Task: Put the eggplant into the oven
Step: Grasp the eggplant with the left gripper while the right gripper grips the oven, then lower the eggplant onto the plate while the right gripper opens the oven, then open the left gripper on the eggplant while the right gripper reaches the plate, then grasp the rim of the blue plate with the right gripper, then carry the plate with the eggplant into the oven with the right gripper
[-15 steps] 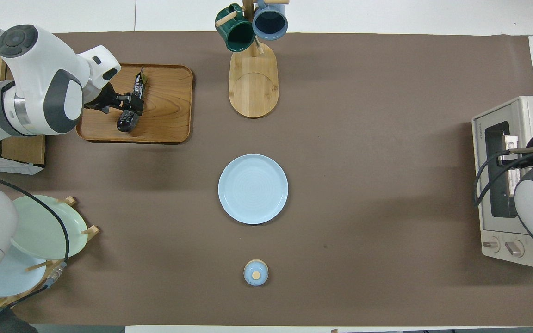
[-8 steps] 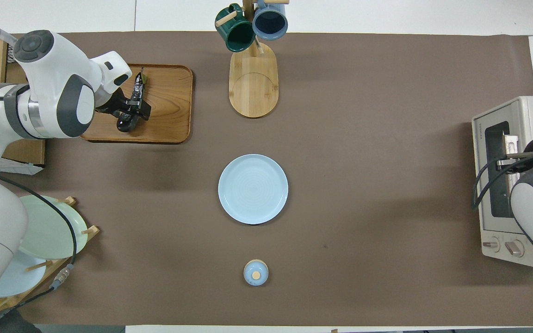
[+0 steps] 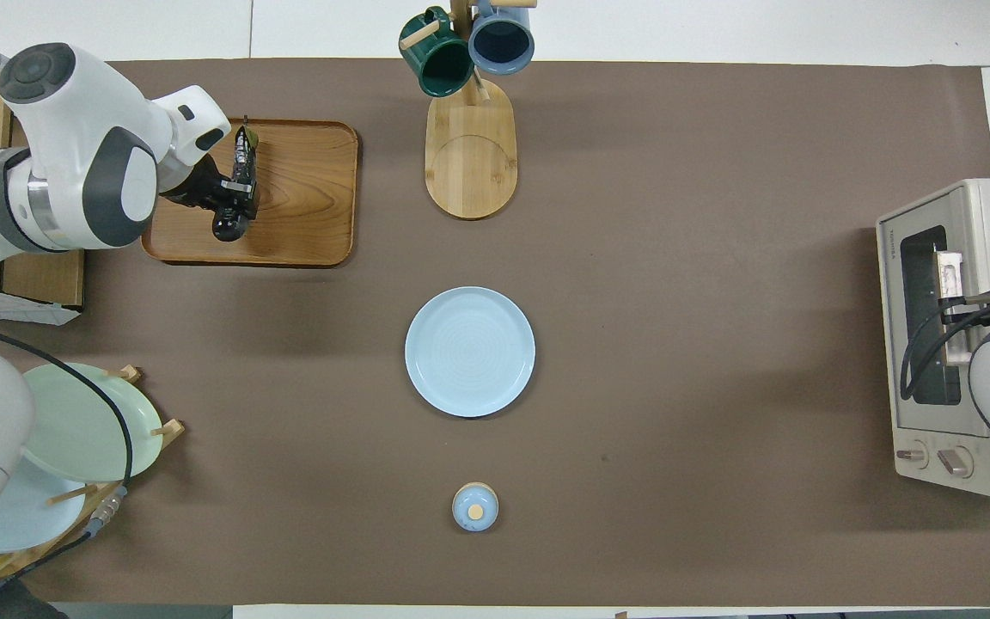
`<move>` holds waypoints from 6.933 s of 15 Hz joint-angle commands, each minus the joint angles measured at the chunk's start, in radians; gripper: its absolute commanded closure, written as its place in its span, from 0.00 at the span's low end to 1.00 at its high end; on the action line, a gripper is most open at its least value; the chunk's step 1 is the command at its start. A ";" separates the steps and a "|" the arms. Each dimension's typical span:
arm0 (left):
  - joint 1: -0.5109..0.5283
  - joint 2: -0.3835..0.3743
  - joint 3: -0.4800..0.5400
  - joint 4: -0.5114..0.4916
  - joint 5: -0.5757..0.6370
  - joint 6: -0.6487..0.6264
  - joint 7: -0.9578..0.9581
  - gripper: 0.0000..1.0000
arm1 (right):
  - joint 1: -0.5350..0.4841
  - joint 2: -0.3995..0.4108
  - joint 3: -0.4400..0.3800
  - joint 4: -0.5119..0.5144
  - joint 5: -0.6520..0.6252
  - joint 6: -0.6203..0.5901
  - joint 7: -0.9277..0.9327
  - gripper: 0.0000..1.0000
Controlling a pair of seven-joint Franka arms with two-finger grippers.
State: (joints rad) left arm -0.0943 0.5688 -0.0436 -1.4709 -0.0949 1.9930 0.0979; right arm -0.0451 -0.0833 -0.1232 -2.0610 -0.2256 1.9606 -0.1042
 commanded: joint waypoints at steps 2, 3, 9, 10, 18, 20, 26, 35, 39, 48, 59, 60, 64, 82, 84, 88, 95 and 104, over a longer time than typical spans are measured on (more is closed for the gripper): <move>-0.013 -0.162 0.007 -0.066 -0.051 -0.098 -0.053 1.00 | -0.010 -0.006 0.008 -0.047 -0.012 0.061 0.000 1.00; -0.019 -0.202 0.002 -0.093 -0.052 -0.126 -0.096 1.00 | -0.007 -0.006 0.010 -0.050 -0.009 0.069 0.003 1.00; -0.189 -0.441 0.002 -0.325 -0.121 -0.148 -0.319 1.00 | 0.024 0.020 0.010 -0.053 0.003 0.101 0.032 1.00; -0.226 -0.472 0.002 -0.368 -0.124 -0.122 -0.352 1.00 | 0.046 0.031 0.010 -0.051 0.015 0.110 0.040 1.00; -0.550 -0.477 0.004 -0.618 -0.124 0.303 -0.604 1.00 | 0.129 0.109 0.010 -0.053 0.095 0.201 0.136 1.00; -0.585 -0.419 0.005 -0.621 -0.124 0.352 -0.630 1.00 | 0.146 0.123 0.010 -0.068 0.117 0.234 0.143 1.00; -0.604 -0.360 0.005 -0.632 -0.123 0.428 -0.638 1.00 | 0.195 0.129 0.010 -0.133 0.124 0.333 0.228 1.00; -0.520 -0.391 0.014 -0.533 -0.114 0.230 -0.535 0.00 | 0.258 0.186 0.013 -0.108 0.250 0.318 0.268 1.00; -0.392 -0.414 0.016 -0.416 -0.114 0.058 -0.450 0.00 | 0.402 0.189 0.028 -0.033 0.258 0.259 0.336 1.00; -0.073 -0.409 0.018 -0.235 -0.091 -0.194 -0.098 0.00 | 0.904 0.547 0.030 0.581 0.246 0.058 0.929 0.91; 0.013 -0.475 0.019 -0.082 0.073 -0.430 -0.061 0.00 | 0.995 0.632 0.030 0.481 0.101 0.264 0.870 0.72; 0.013 -0.481 0.019 -0.071 0.096 -0.462 -0.061 0.00 | 0.998 0.631 0.030 0.454 0.101 0.294 0.871 0.72; 0.018 -0.567 0.017 -0.072 0.135 -0.522 -0.064 0.00 | 1.005 0.626 0.030 0.392 0.048 0.325 0.870 0.72; 0.071 -0.547 0.005 -0.106 0.070 -0.485 -0.070 0.00 | 0.670 0.158 0.024 0.055 -0.126 -0.019 0.663 1.00; 0.074 -0.553 0.005 -0.108 0.070 -0.488 -0.072 0.00 | 0.552 0.061 0.024 -0.032 -0.124 -0.014 0.521 1.00; 0.076 -0.584 0.005 -0.149 0.069 -0.487 -0.072 0.00 | 0.336 -0.039 0.024 -0.123 -0.110 0.023 0.272 1.00; 0.091 -0.590 0.001 -0.144 0.070 -0.491 -0.064 0.00 | 0.125 -0.079 0.020 -0.272 -0.072 0.219 0.045 1.00; 0.102 -0.598 -0.004 -0.143 0.073 -0.485 -0.069 0.00 | 0.080 -0.052 0.020 -0.304 -0.069 0.287 0.015 0.93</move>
State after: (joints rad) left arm -0.0151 -0.0005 -0.0348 -1.5942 -0.0131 1.5126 0.0298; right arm 0.0636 -0.1234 -0.1149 -2.3414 -0.3179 2.2195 -0.0486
